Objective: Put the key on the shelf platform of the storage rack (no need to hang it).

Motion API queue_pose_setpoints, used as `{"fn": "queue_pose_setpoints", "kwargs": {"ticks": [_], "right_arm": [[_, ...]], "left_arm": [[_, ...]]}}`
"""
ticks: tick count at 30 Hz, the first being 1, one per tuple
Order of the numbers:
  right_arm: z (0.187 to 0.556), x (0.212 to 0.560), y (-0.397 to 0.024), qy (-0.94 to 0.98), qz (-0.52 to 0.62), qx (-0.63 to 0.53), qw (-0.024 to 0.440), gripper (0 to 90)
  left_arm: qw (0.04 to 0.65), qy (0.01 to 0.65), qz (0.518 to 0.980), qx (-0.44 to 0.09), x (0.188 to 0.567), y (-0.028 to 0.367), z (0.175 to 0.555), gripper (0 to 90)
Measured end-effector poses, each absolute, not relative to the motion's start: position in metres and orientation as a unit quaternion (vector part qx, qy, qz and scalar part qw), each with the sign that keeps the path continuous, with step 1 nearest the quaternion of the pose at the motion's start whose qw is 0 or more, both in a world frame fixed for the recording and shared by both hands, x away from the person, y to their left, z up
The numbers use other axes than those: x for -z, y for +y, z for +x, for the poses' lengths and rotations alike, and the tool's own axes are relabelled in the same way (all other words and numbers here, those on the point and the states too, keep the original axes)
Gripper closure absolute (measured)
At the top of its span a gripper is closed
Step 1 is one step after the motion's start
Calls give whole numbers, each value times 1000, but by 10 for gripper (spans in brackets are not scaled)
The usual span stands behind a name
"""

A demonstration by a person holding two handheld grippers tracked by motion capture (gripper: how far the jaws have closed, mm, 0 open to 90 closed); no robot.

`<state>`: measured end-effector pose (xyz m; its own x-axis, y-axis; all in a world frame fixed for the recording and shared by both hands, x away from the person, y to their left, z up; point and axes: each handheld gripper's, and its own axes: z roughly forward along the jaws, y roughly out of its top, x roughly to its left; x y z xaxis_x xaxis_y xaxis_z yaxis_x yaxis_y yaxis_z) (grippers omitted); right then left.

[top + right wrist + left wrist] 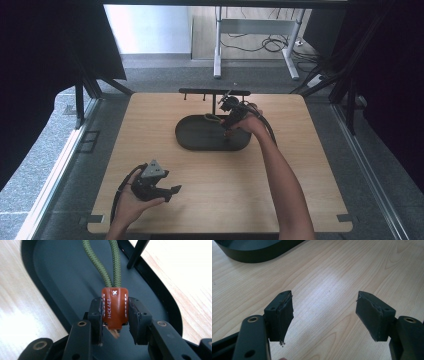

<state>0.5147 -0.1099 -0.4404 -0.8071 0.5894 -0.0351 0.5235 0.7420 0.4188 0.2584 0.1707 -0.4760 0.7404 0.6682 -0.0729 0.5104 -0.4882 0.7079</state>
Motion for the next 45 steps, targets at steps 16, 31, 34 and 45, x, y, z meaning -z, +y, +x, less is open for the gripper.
{"fn": "queue_pose_setpoints", "kwargs": {"ticks": [16, 31, 34, 45], "right_arm": [[505, 429, -118, 919, 313, -224, 87, 538], [465, 413, -143, 908, 307, -271, 84, 517], [451, 410, -149, 909, 302, -276, 86, 511], [402, 413, -177, 905, 296, -290, 92, 505]], "left_arm": [[367, 342, 858, -106, 476, 169, 258, 306], [363, 341, 860, -109, 476, 167, 258, 305], [364, 340, 860, -110, 476, 166, 257, 305], [361, 338, 862, -112, 475, 163, 256, 305]]}}
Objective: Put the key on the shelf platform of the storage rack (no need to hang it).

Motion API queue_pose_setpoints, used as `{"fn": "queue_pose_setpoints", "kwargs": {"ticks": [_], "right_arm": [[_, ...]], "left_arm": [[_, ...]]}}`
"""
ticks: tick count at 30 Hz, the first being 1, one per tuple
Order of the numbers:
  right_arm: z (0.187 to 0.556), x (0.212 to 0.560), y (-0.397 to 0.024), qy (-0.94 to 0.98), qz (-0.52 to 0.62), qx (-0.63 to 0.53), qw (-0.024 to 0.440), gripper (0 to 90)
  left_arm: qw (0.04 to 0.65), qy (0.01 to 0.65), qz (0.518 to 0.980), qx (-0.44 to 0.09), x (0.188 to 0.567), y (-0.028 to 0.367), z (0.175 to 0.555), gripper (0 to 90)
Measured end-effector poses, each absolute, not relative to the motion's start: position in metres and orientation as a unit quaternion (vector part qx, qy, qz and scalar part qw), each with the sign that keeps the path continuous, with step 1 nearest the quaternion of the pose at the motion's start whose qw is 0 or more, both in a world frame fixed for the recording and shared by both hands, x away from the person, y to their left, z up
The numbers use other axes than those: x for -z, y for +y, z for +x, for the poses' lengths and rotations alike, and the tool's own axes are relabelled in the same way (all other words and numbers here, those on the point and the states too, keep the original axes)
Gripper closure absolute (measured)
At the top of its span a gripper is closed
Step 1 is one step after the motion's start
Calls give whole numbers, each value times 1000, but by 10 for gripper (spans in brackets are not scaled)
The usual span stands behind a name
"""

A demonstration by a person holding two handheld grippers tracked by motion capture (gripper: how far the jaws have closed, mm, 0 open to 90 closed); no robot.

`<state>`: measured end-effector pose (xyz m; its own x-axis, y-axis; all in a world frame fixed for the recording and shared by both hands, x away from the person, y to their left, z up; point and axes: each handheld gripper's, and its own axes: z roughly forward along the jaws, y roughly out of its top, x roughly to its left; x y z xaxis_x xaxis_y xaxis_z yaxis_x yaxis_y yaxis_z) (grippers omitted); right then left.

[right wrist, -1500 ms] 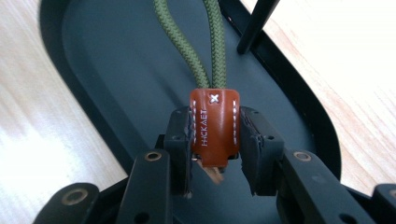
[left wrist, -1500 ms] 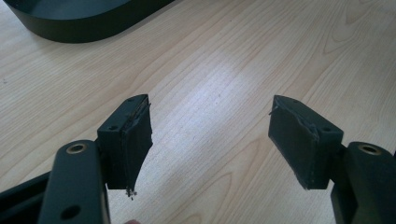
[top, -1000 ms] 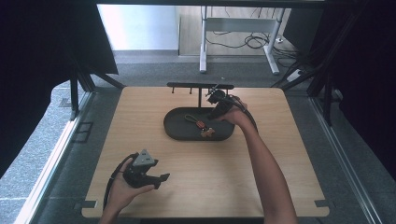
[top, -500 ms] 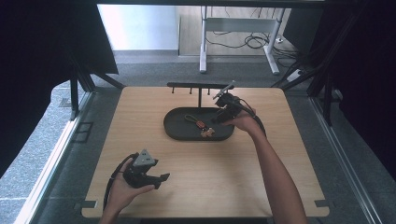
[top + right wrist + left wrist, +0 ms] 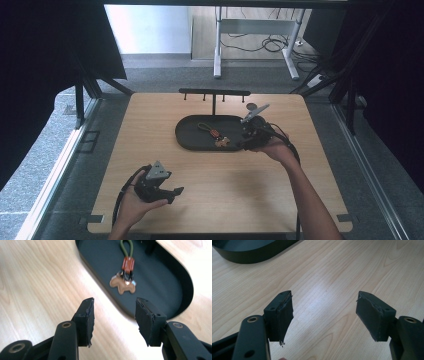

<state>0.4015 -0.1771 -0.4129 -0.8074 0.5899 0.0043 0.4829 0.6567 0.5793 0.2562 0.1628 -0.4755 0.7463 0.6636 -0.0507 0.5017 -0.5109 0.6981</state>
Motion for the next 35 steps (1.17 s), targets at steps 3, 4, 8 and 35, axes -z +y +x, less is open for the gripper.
{"fn": "queue_pose_setpoints", "kwargs": {"ticks": [3, 4, 8, 35], "right_arm": [[388, 419, -187, 903, 299, -294, 96, 504], [384, 422, -191, 902, 299, -296, 97, 504], [364, 435, -206, 896, 309, -303, 98, 499], [308, 506, -256, 862, 376, -318, 120, 446]], "left_arm": [[360, 341, 861, -112, 476, 163, 256, 304], [359, 340, 862, -112, 476, 163, 256, 305], [358, 339, 863, -111, 476, 160, 256, 305], [349, 331, 870, -112, 477, 153, 254, 305]]}}
